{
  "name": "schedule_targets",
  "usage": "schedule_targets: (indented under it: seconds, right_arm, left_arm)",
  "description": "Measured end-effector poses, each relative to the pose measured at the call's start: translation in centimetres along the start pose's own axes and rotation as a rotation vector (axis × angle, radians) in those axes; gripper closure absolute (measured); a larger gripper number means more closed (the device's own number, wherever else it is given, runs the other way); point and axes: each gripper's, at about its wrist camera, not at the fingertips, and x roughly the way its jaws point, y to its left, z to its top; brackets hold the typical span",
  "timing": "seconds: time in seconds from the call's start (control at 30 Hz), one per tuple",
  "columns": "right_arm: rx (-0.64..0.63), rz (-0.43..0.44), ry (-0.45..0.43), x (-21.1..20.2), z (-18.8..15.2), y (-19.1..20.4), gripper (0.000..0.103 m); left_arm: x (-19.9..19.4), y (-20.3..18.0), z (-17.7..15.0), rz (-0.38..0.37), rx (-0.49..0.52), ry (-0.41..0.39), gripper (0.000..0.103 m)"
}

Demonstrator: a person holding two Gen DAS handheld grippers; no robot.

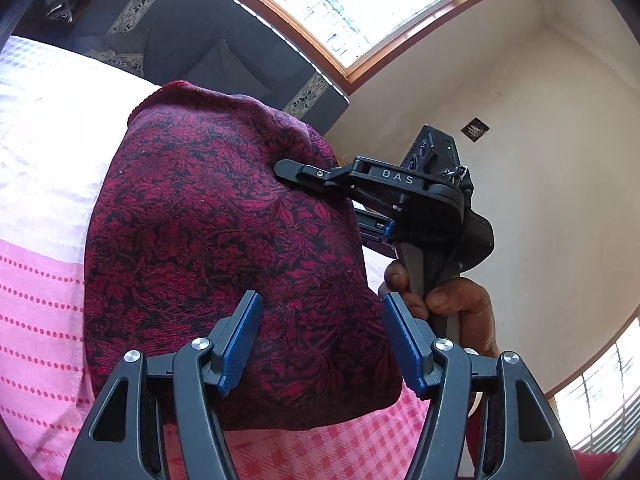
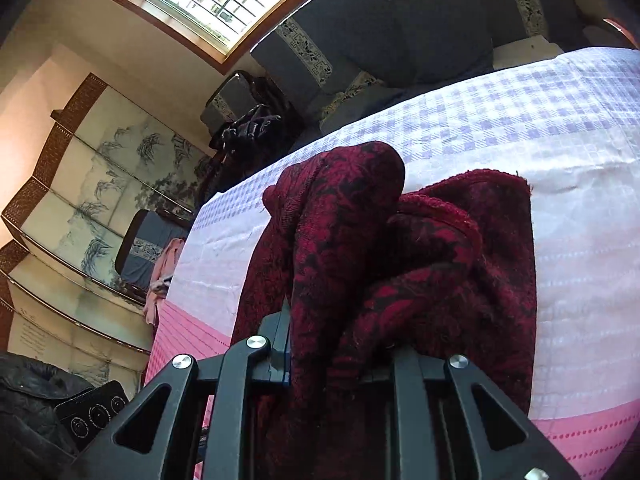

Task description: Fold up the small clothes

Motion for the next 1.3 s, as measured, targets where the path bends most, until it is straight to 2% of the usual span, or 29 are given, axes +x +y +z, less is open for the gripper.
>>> schedule_targets:
  seconds: [0.1,0.2,0.27,0.33,0.43,0.5,0.67,0.77,0.9,0.93,0.97,1.0,1.07,1.2,1.3]
  right_arm:
    - [0.001,0.169,-0.113,-2.8,0.2,-1.2,0.084]
    - [0.05,0.196,-0.154,-2.9,0.1,-4.9,0.084]
    - [0.137,0.185,-0.103,-1.4,-0.6,-8.2,0.083]
    - [0.204,0.181,-0.061,-0.1,-1.8,-10.6,0.077]
    - [0.271,0.239,-0.11,-1.4,-2.8,-12.1,0.066]
    - [0.285,0.227,-0.148,-3.2,-3.1,-12.2,0.059]
    - [0.179,0.155,-0.178,-8.1,-4.9,-9.4,0.059]
    - [0.119,0.166,-0.146,-9.0,-6.5,-7.4,0.059]
    - [0.084,0.076,-0.055,-7.1,-7.1,-5.9,0.059]
    - [0.082,0.055,-0.041,-6.5,-7.0,-5.7,0.059]
    - [0.091,0.038,-0.031,-5.9,-7.0,-5.9,0.069]
    - [0.104,0.044,-0.022,-5.4,-6.9,-5.9,0.092]
    - [0.085,0.034,-0.05,-5.7,-7.1,-5.7,0.092]
    - [0.041,0.043,-0.155,-9.0,-7.6,-5.1,0.093]
    - [0.048,0.014,-0.171,-9.8,-8.0,-6.6,0.093]
  left_arm:
    - [-1.1,-0.1,0.3,0.009,0.017,-0.059,0.037]
    - [-0.2,0.9,0.3,0.044,0.002,-0.045,0.035]
    - [0.6,2.1,-0.1,0.052,-0.029,-0.006,0.035]
    - [1.2,3.0,-0.6,0.058,-0.049,0.016,0.035]
    - [1.3,3.3,-1.4,0.063,-0.042,0.0,0.035]
    - [1.4,3.3,-1.5,0.07,-0.038,-0.003,0.035]
    - [2.5,2.9,-1.0,0.076,-0.046,-0.009,0.035]
    - [2.6,3.2,-1.3,0.079,-0.05,-0.018,0.035]
    - [2.3,3.4,-1.6,0.087,-0.058,-0.024,0.035]
    - [2.4,3.4,-1.7,0.09,-0.058,-0.024,0.035]
    - [2.3,3.4,-1.8,0.094,-0.056,-0.024,0.035]
    - [2.0,3.4,-2.0,0.098,-0.053,-0.023,0.035]
    - [1.9,3.0,-1.8,0.105,-0.053,-0.023,0.035]
    - [1.7,2.7,-1.6,0.087,-0.067,-0.023,0.035]
    - [2.3,2.4,-1.6,0.082,-0.045,0.0,0.035]
